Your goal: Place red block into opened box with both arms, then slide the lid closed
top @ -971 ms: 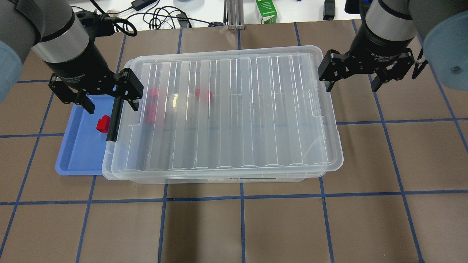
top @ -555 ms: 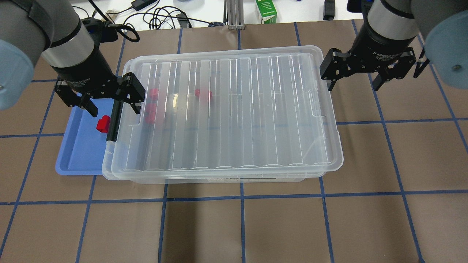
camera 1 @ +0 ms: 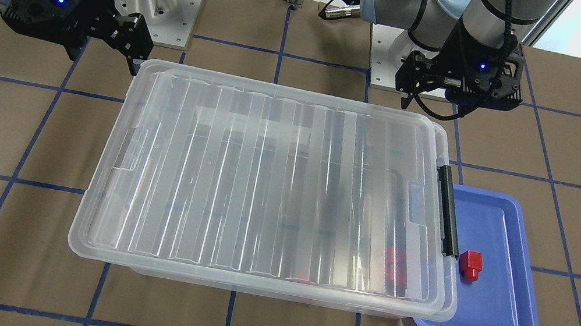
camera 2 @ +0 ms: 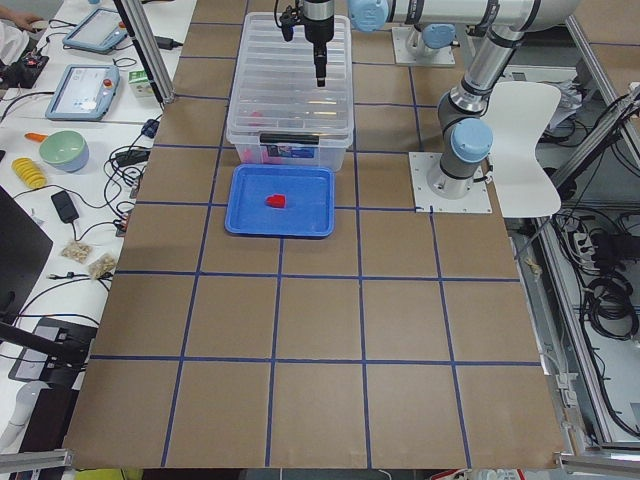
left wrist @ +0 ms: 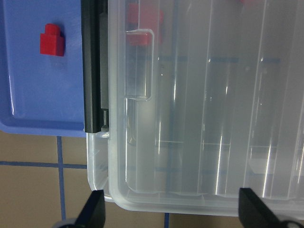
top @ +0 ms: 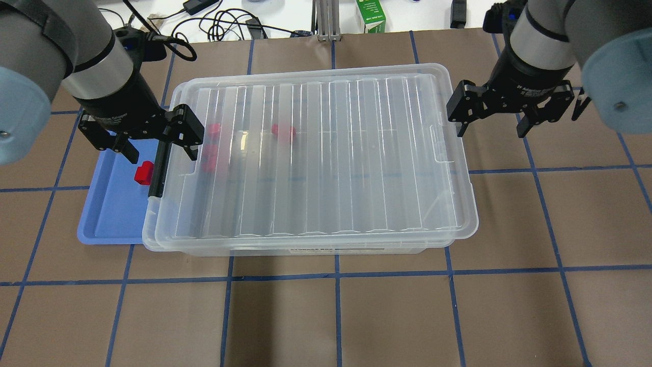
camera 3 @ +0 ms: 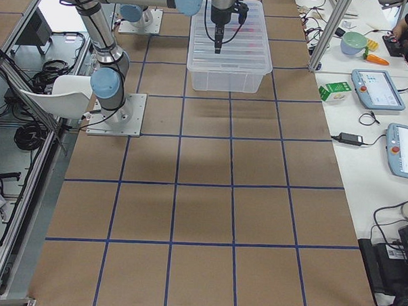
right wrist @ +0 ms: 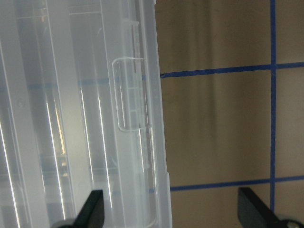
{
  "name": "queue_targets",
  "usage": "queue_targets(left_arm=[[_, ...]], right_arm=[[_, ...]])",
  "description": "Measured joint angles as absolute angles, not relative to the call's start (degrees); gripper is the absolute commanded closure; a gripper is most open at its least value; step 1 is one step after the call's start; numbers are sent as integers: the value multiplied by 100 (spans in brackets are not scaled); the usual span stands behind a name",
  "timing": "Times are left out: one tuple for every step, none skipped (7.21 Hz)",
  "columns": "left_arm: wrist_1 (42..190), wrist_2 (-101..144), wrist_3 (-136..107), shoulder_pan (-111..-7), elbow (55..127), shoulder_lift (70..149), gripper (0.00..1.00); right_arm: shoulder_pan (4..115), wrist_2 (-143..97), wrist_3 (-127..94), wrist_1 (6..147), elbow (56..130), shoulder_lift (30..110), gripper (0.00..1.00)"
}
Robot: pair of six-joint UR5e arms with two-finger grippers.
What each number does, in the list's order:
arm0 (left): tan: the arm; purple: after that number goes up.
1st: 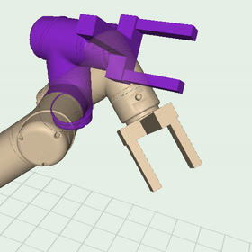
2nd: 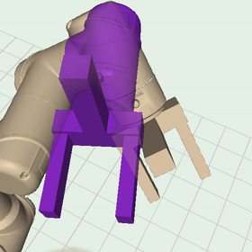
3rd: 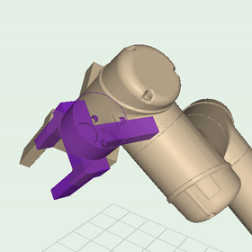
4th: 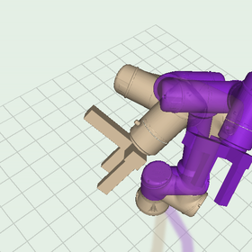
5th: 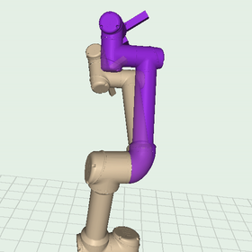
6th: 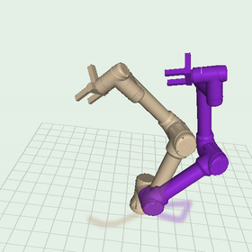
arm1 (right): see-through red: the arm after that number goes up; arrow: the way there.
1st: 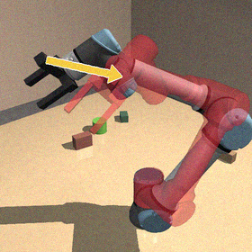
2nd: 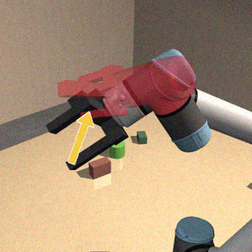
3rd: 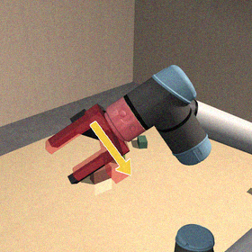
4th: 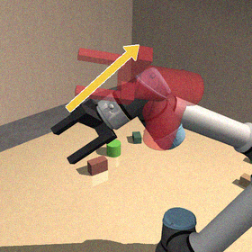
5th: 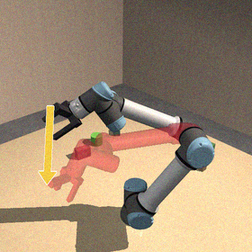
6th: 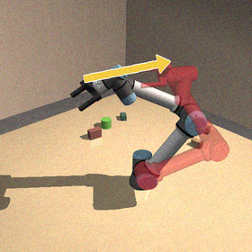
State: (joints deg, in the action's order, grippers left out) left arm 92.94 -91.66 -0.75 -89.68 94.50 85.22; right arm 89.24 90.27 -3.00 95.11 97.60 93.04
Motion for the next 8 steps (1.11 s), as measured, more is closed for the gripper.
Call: queue_targets(left_arm=[[9379, -9075, 28, -8971, 9402, 8446, 0], [9552, -8977, 95, -8970, 9361, 8362, 0], [9705, -8953, 175, -8967, 9325, 8310, 0], [9792, -8957, 270, -8957, 9315, 8301, 0], [9809, -8956, 336, -8910, 9332, 8330, 0], [9776, -8942, 440, -8787, 9358, 8381, 0], [9709, -8932, 603, -8594, 9377, 8424, 0], [9649, -8932, 820, -8357, 9399, 8446, 0]], right_arm=[[8916, 9027, -249, 10152, 10143, 9184, 0], [8907, 9032, -206, 10657, 10406, 9059, 0], [8896, 9029, -168, 10939, 10517, 8919, 0], [8883, 9031, -150, 11169, 10558, 8771, 0], [8872, 9038, -144, 11361, 10593, 8672, 0], [8865, 9044, -142, 11455, 10608, 8612, 0], [8857, 9047, -134, 11500, 10617, 8576, 0], [8846, 9052, -128, 11518, 10615, 8520, 0]])
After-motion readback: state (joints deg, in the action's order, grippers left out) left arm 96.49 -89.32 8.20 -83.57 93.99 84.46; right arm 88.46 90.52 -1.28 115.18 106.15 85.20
